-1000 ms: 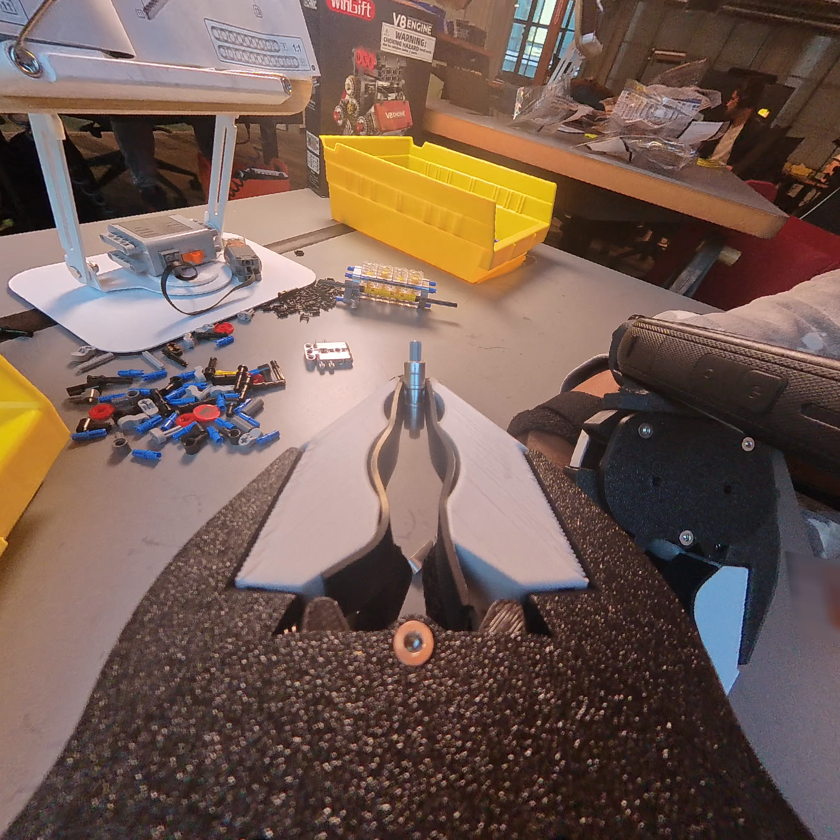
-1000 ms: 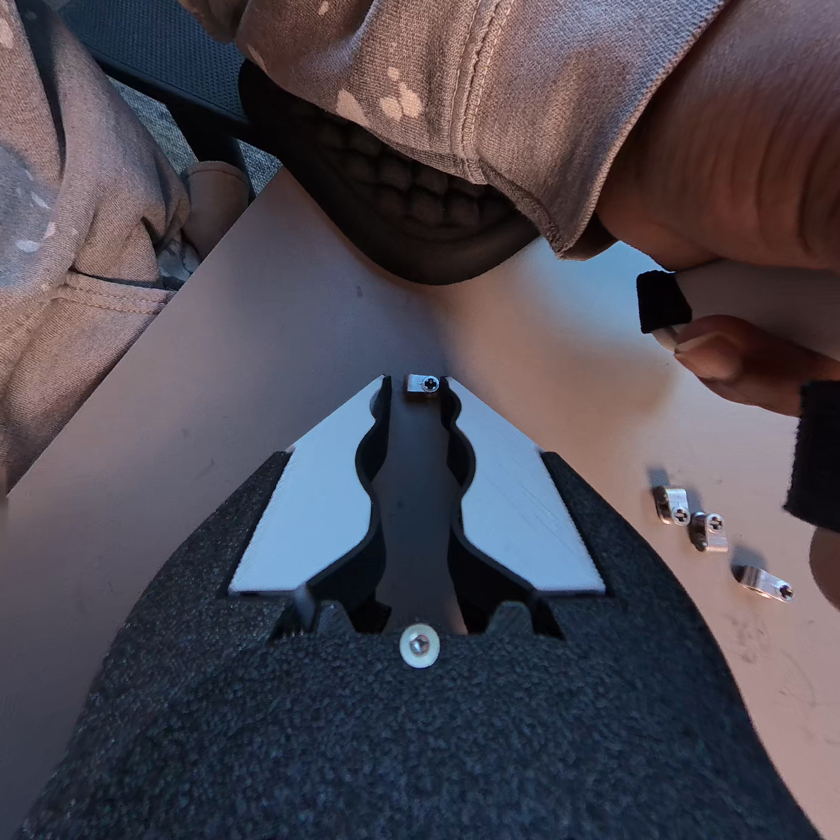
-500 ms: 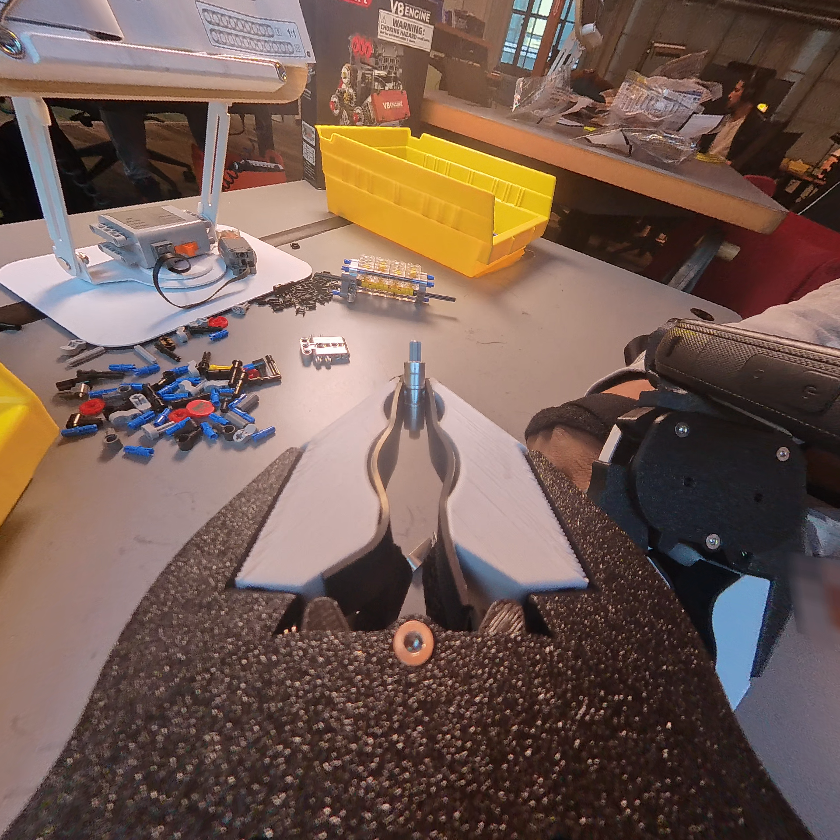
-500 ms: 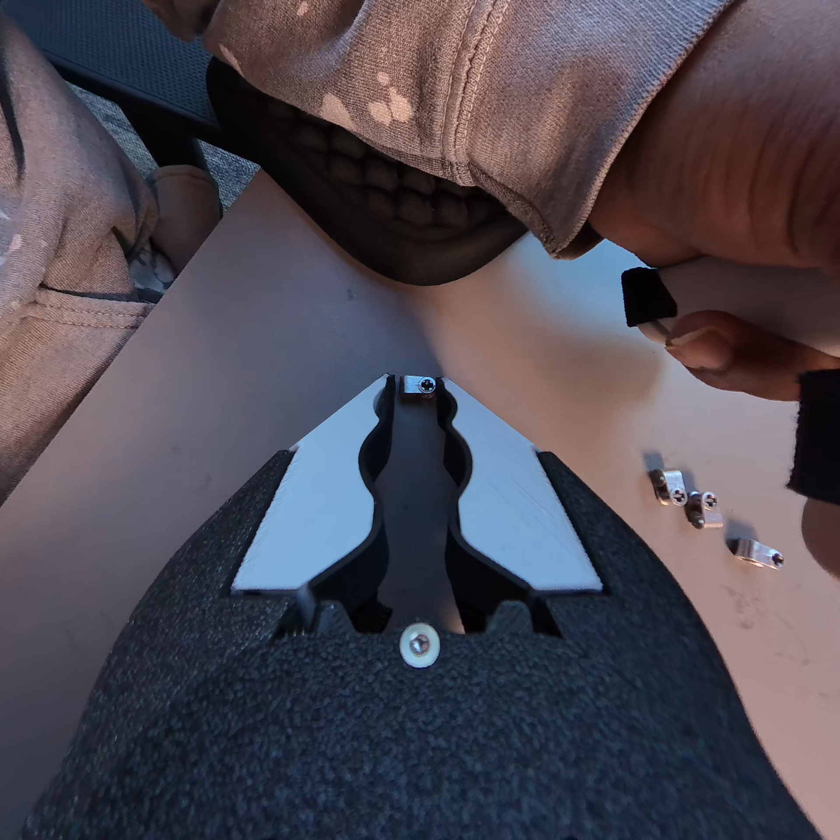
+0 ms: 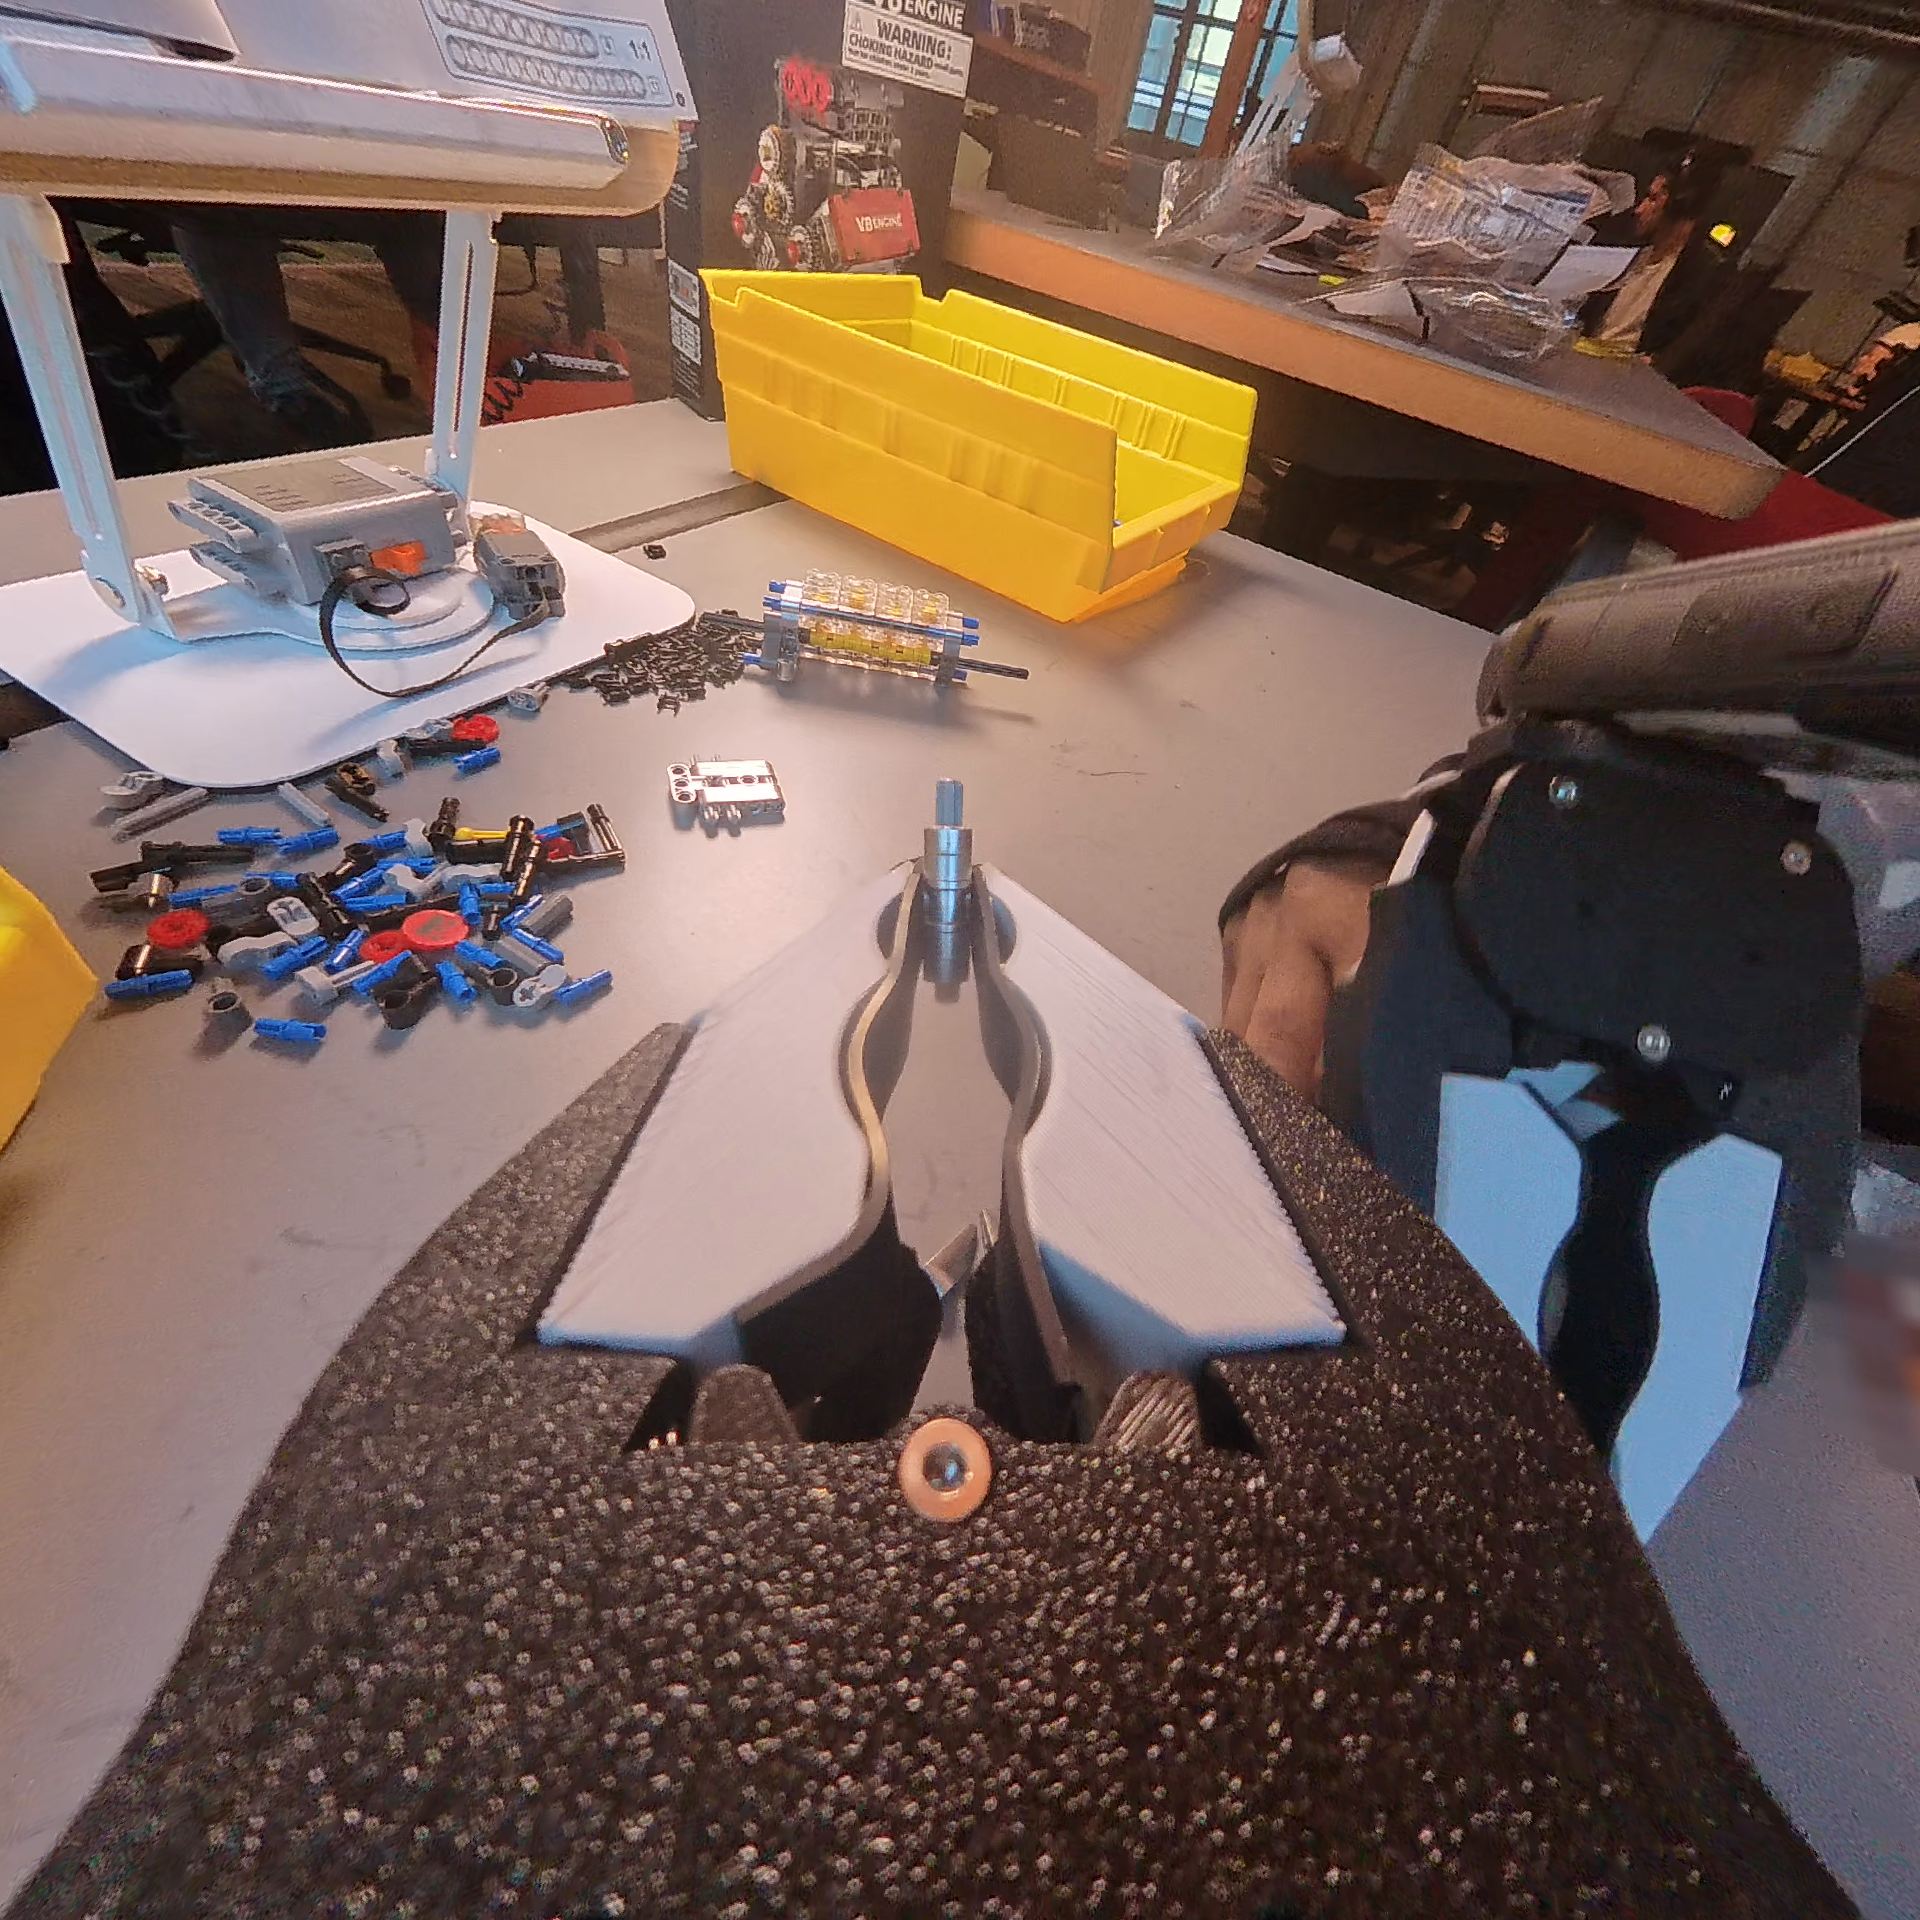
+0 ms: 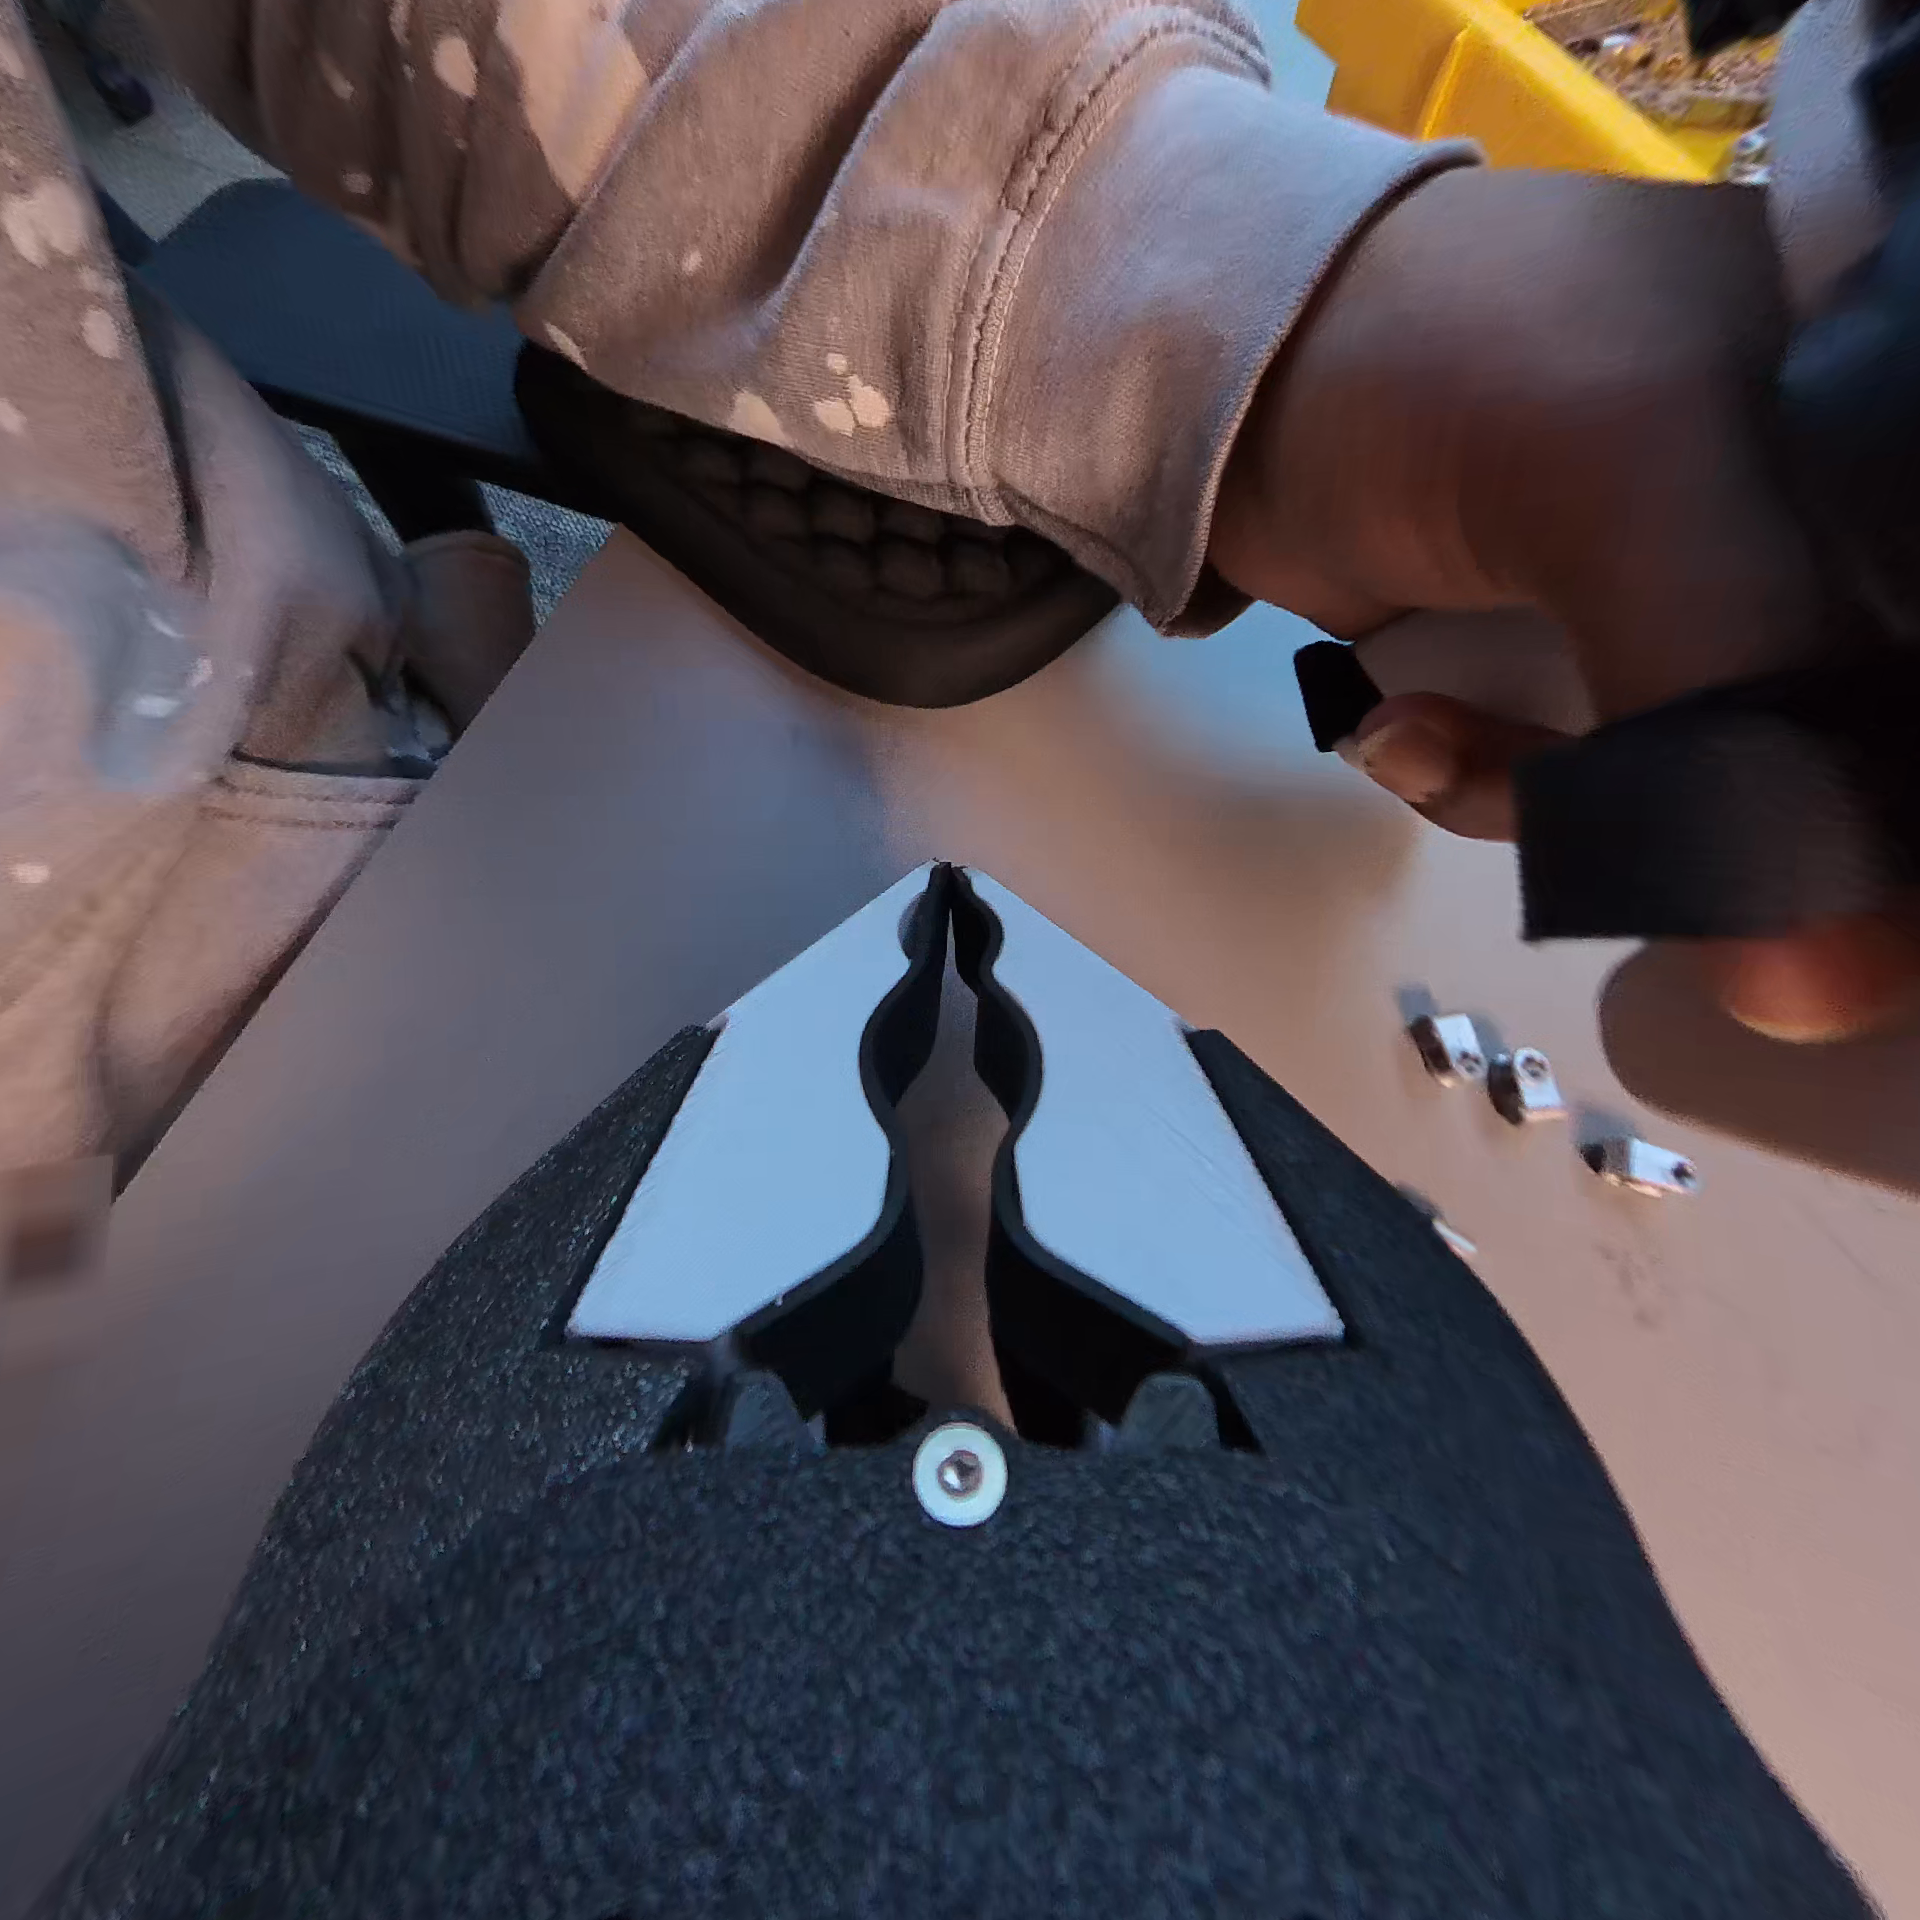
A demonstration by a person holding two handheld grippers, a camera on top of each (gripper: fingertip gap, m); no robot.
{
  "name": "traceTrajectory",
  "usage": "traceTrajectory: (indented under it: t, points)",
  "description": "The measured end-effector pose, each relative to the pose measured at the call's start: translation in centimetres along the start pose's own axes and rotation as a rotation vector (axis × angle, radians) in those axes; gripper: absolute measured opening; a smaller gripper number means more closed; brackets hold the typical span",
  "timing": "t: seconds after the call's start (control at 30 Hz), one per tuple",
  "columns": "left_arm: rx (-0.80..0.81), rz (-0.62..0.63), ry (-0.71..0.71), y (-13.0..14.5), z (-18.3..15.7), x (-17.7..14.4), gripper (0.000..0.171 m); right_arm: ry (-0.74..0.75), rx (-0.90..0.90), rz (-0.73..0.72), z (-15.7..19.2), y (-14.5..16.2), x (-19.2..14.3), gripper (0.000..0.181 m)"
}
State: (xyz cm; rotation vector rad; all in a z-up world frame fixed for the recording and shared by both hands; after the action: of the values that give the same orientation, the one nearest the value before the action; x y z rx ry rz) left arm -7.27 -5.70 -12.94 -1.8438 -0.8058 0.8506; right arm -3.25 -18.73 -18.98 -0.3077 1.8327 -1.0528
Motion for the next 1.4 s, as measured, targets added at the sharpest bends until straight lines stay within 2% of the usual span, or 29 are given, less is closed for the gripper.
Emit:
traceTrajectory:
  t: [0.1, 0.4, 0.57, 0.83, 0.97, 1.07, 1.23, 1.4]
  points:
    - [0.005, 0.011, -0.003, 0.2, 0.1, 0.2, 0.005, 0.055, -0.016, 0.044, 0.0, 0.5, -1.7, 0.0]
    - [0.013, 0.025, -0.004, 0.6, 0.0, 0.4, 0.005, 0.194, 0.038, 0.012, -1.7, 1.5, -5.6, 0.0]
    - [0.019, 0.045, 0.005, 1.1, -0.3, 0.9, 0.005, 0.263, 0.053, 0.025, -2.1, 2.0, -8.8, 0.0]
    - [0.02, 0.092, 0.03, 2.3, -1.0, 1.8, 0.006, 0.412, 0.113, 0.066, -0.2, 3.5, -15.1, 0.0]
    - [0.041, 0.087, 0.056, 2.4, -1.9, 1.9, 0.005, 0.555, 0.194, 0.089, 3.7, 4.4, -20.7, 0.0]
    - [0.076, 0.068, 0.082, 2.3, -2.9, 1.9, 0.005, 0.722, 0.27, 0.102, 8.5, 4.9, -26.2, 0.0]
    - [0.242, 0.036, 0.08, 2.7, -4.6, 2.9, 0.005, 1.045, 0.392, 0.15, 19.4, 6.0, -34.7, 0.003]
    - [0.295, 0.008, 0.068, 1.2, -7.7, 6.2, 0.005, 1.303, 0.495, 0.187, 30.2, 7.8, -39.7, 0.005]
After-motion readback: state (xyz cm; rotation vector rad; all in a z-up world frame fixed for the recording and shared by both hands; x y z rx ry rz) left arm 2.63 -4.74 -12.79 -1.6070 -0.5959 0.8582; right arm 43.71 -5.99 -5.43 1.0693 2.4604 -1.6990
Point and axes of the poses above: each gripper's, where its closed fingertips meet, x out along the fingers, y out of its underside, z = x × y across the jaws, the point moved 2 cm from there along -x, back along the fingers, and after that the axes turned 9 degrees about -x, right-handed, at the moved point
